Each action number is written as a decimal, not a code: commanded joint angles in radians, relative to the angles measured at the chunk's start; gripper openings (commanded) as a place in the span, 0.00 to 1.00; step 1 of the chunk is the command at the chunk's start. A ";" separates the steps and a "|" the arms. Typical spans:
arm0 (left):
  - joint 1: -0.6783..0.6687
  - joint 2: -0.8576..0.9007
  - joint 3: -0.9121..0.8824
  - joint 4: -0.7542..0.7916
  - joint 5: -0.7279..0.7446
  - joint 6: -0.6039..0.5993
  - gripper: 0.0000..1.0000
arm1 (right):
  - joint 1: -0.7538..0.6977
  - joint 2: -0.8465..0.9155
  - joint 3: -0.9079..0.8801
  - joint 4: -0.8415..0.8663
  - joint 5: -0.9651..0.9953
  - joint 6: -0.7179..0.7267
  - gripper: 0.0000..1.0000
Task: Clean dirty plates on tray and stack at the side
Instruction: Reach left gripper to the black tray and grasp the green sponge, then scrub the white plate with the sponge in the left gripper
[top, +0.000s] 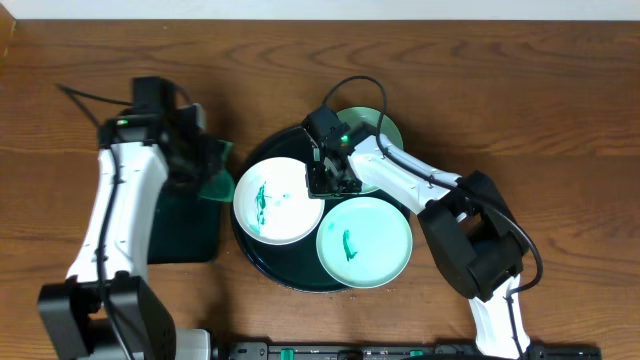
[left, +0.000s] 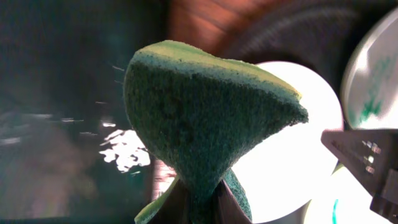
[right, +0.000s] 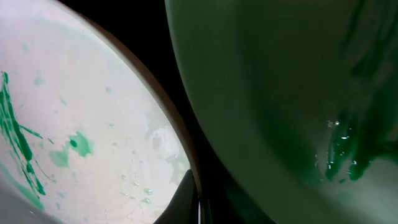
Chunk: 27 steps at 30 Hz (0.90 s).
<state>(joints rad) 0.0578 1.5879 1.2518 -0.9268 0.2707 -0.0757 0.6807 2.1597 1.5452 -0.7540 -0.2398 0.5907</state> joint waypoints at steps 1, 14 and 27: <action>-0.068 0.037 -0.038 0.017 0.024 -0.076 0.07 | -0.006 0.040 0.011 0.010 -0.027 -0.004 0.01; -0.201 0.305 -0.066 0.086 -0.052 -0.171 0.07 | -0.006 0.040 0.011 0.009 -0.027 -0.005 0.01; -0.272 0.372 -0.066 0.145 0.474 0.135 0.07 | -0.006 0.040 0.011 0.013 -0.027 -0.009 0.01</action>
<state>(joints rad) -0.1730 1.9228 1.2121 -0.7918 0.4957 -0.0536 0.6685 2.1620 1.5455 -0.7528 -0.2649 0.5880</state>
